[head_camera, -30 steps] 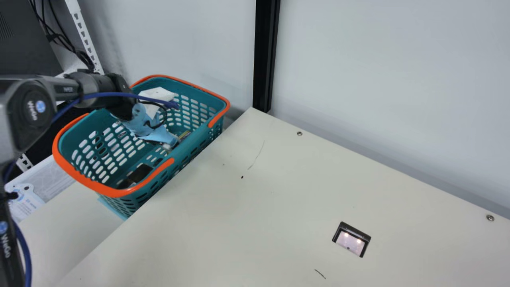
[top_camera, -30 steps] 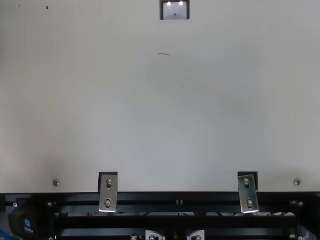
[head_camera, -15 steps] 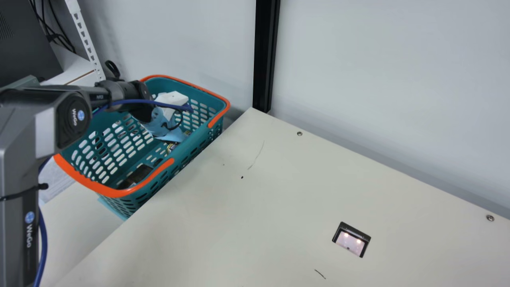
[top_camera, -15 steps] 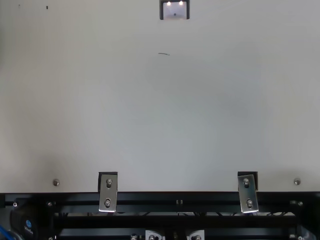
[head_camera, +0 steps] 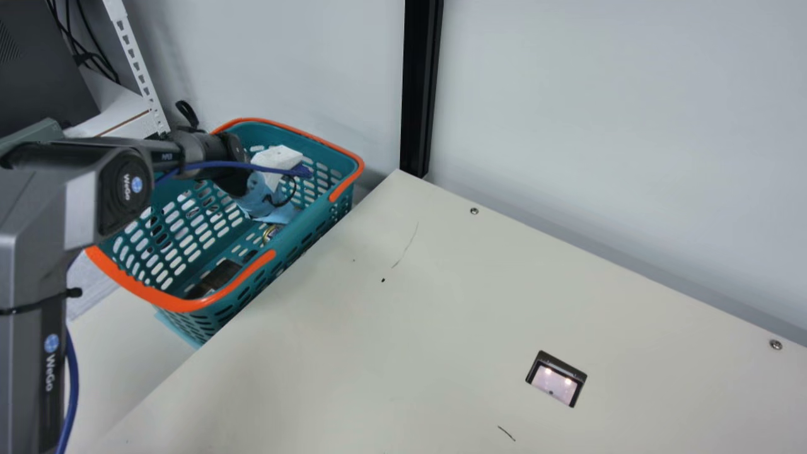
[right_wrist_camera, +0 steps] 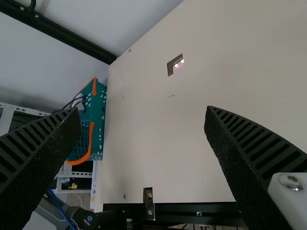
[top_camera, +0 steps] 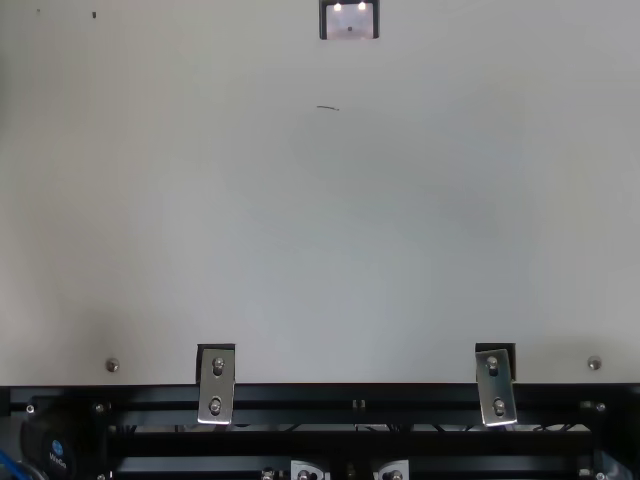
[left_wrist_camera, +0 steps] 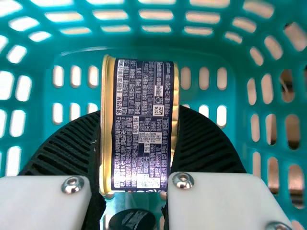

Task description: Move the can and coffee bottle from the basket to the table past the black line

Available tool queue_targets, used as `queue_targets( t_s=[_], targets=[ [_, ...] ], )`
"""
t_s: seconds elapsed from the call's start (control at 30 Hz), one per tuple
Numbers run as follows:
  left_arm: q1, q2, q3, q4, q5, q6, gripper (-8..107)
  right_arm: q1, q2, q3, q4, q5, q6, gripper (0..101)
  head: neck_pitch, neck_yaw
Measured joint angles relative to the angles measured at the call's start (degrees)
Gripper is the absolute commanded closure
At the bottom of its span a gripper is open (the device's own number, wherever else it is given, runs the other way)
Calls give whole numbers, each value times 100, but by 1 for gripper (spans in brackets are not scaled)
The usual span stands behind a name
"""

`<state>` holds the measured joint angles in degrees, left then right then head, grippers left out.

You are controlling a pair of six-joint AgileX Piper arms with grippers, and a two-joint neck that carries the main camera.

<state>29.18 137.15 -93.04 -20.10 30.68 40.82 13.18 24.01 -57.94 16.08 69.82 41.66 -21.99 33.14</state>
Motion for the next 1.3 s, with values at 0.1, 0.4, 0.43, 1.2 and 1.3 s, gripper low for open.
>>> queue_targets(
  t_s=[0.1, 0.4, 0.43, 1.2, 1.3],
  targets=[
    [75, -340, 328, -258, -142, 220, 89, 0, 0, 0, 0, 0, 0, 0, 0, 29],
    [414, -1943, 1516, -1580, -547, 1265, 89, 0, 0, 0, 0, 0, 0, 0, 29, 0],
    [447, -2139, 1636, -1764, -546, 1362, 89, 0, 0, 0, 0, 0, 0, 0, 29, 29],
    [650, -6332, 3551, -2854, 514, -1502, 89, 0, 0, 0, 0, 0, 0, 0, 0, 29],
    [673, -6690, 3487, -2766, 1111, -2362, 89, 0, 0, 0, 0, 0, 0, 0, 0, 0]
  ],
)
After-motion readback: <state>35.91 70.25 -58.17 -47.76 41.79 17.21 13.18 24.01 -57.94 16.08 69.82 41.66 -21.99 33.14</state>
